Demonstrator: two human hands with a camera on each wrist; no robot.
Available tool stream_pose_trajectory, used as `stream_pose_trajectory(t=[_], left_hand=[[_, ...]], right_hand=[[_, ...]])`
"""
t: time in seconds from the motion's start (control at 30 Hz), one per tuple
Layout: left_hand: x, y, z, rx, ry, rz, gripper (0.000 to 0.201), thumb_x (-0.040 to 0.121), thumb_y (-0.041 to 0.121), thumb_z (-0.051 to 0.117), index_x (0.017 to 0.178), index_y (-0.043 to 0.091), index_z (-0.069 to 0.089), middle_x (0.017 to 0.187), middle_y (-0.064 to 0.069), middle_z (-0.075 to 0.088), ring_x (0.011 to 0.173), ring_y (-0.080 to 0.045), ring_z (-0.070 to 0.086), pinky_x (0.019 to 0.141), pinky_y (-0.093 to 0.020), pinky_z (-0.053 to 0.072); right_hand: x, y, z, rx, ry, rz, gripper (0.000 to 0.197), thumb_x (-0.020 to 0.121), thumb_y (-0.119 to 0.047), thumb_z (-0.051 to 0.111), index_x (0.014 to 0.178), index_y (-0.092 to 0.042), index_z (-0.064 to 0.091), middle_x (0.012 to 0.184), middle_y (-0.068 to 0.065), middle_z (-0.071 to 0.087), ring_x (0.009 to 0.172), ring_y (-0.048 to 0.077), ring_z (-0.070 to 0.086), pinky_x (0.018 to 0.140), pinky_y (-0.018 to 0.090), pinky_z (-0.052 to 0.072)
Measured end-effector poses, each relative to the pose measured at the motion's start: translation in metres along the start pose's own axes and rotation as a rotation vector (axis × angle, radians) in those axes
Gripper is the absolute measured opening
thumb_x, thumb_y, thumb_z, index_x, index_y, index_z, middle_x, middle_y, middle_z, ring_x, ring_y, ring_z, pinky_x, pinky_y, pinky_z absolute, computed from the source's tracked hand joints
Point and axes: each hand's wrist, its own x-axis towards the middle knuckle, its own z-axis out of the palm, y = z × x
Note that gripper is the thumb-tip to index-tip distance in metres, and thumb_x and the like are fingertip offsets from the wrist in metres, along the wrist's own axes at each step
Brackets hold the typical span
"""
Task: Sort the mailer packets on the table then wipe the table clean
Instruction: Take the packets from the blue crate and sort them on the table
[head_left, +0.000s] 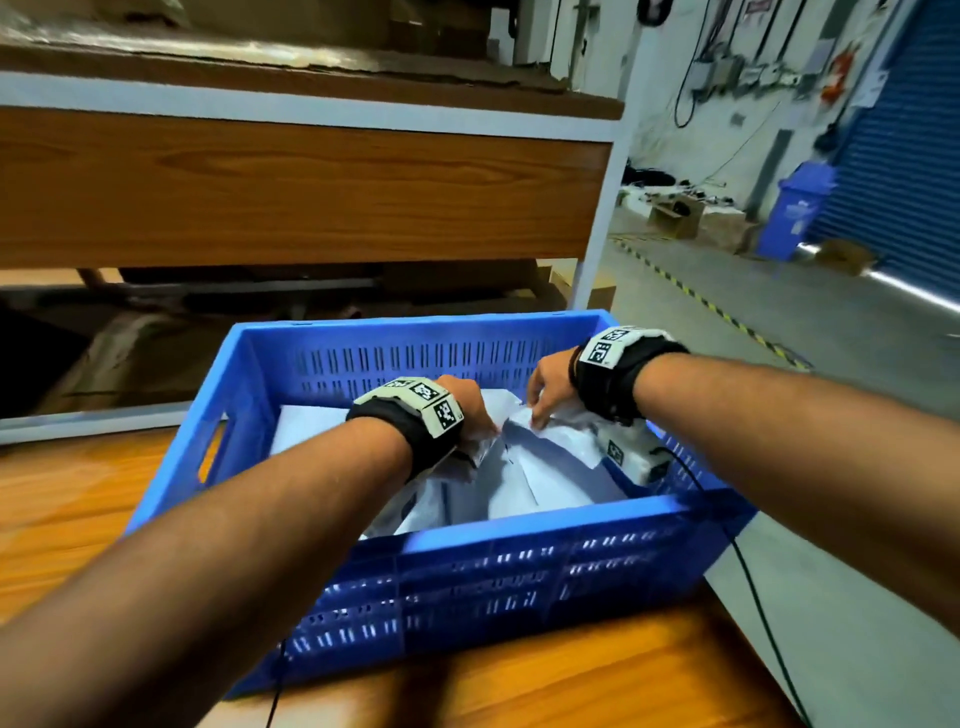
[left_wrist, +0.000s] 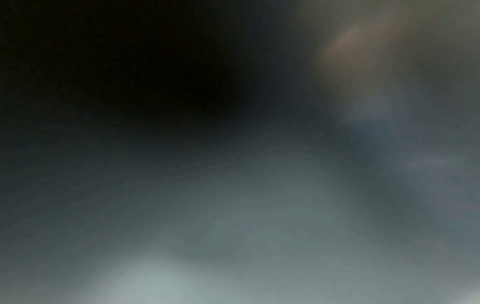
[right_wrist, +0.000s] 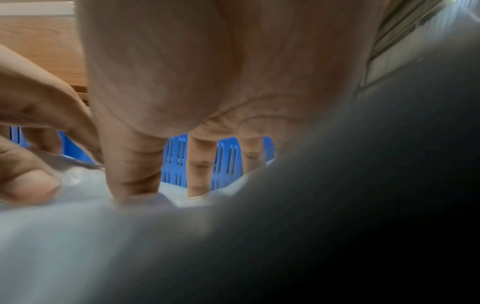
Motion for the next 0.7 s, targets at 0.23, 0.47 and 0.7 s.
stream_pose_trajectory(t=[0.23,0.47,0.7], left_hand=[[0.018,-0.02,0.023,0.028,-0.086,0.141,0.057,0.104,0.043,0.026,0.133,-0.001,0.047,0.143,-0.018,0.045,0.129,-0.028,0.044,0.095,-0.024,0.034],[0.015,-0.049,0.002,-0.029,-0.09,0.204,0.054,0.093,0.014,0.047,0.146,0.023,0.039,0.145,-0.006,0.046,0.13,-0.023,0.044,0.101,-0.023,0.034],[0.025,-0.036,0.028,0.093,-0.088,0.268,0.088,0.079,0.04,0.073,0.151,0.035,0.021,0.141,-0.011,0.041,0.124,-0.028,0.048,0.094,-0.03,0.042]], right_hand=[[0.0,-0.001,0.031,-0.155,-0.162,-0.039,0.049,0.096,-0.045,0.05,0.138,-0.018,0.052,0.139,0.004,0.053,0.127,0.025,0.048,0.105,0.032,0.034],[-0.015,0.019,0.005,-0.267,-0.149,-0.009,0.052,0.097,-0.038,0.052,0.146,-0.031,0.037,0.144,0.005,0.047,0.129,0.026,0.046,0.104,0.033,0.034],[-0.001,0.012,0.024,-0.197,-0.193,0.019,0.089,0.079,-0.041,0.076,0.151,-0.034,0.025,0.152,0.003,0.036,0.136,0.026,0.039,0.107,0.034,0.032]])
